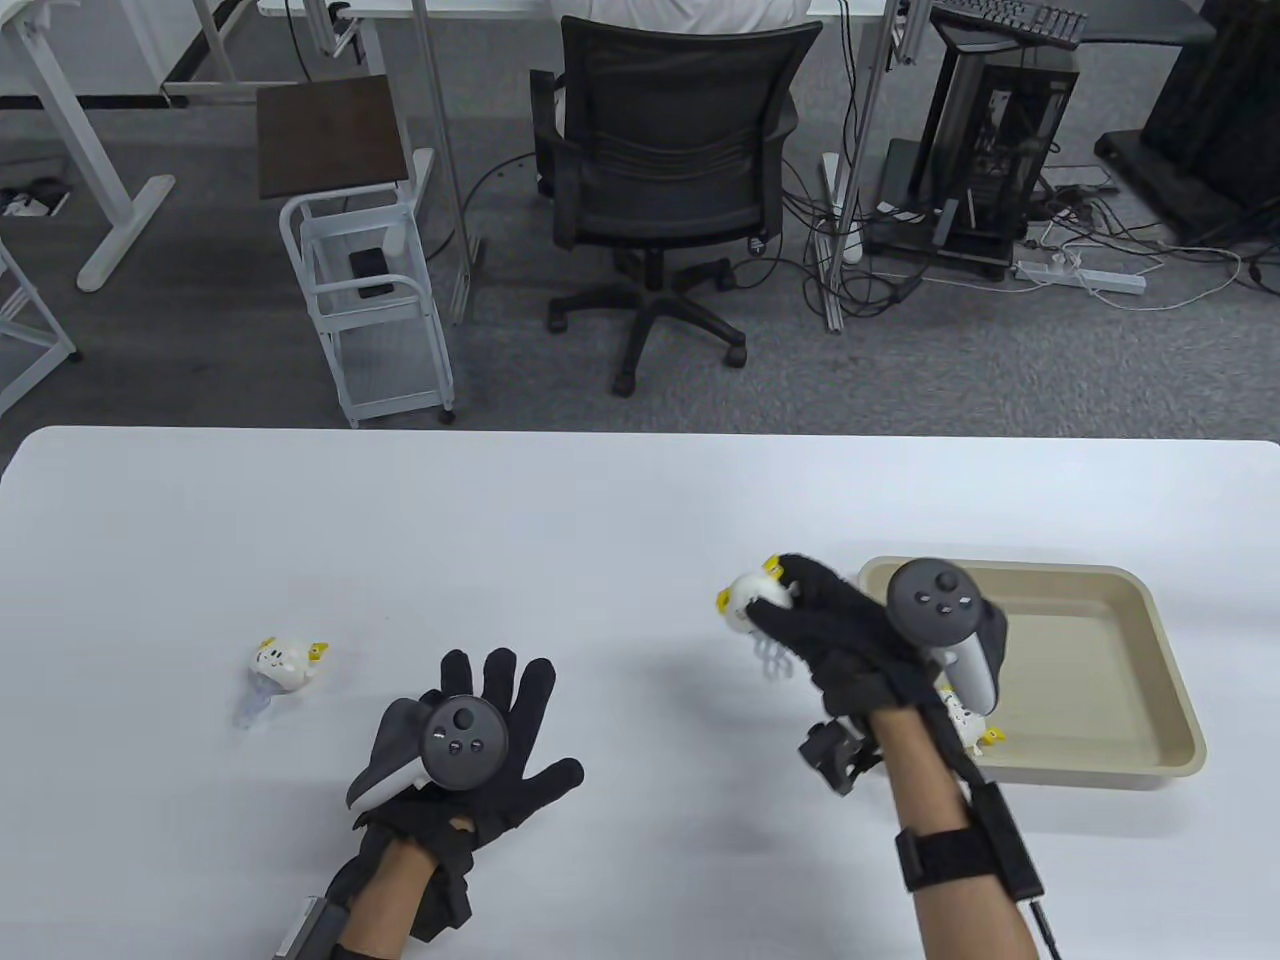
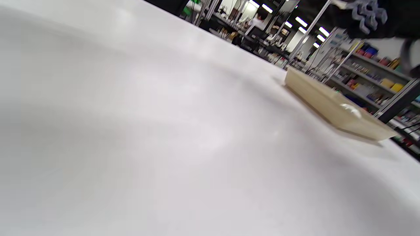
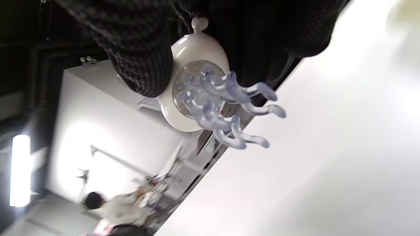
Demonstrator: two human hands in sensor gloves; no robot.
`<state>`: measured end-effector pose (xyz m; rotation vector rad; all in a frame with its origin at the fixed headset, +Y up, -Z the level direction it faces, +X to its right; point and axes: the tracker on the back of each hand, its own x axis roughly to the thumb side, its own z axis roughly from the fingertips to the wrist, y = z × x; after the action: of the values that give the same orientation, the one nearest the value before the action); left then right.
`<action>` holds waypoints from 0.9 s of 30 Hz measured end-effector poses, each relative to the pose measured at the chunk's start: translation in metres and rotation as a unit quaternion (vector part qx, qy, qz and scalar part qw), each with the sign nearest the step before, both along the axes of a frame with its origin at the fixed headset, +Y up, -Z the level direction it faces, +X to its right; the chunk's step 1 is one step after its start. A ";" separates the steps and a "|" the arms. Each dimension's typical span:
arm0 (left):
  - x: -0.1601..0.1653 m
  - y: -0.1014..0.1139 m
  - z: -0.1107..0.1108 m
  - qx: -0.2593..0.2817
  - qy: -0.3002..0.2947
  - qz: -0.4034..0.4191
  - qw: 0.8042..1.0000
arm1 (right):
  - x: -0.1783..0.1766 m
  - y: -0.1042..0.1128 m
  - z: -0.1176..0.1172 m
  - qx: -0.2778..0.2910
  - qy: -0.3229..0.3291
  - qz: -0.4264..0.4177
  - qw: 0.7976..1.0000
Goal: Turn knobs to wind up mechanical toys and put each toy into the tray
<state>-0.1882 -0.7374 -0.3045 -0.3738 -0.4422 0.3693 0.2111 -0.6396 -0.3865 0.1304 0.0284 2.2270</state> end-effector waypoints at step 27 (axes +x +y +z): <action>-0.011 -0.023 -0.015 -0.052 0.030 -0.012 0.998 | 0.137 -0.067 -0.025 -0.235 -0.121 0.305 0.915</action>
<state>-0.1988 -0.7604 -0.3195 -0.4681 -0.3612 0.3808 0.3484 -0.7070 -0.4116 -0.4826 0.5313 2.7634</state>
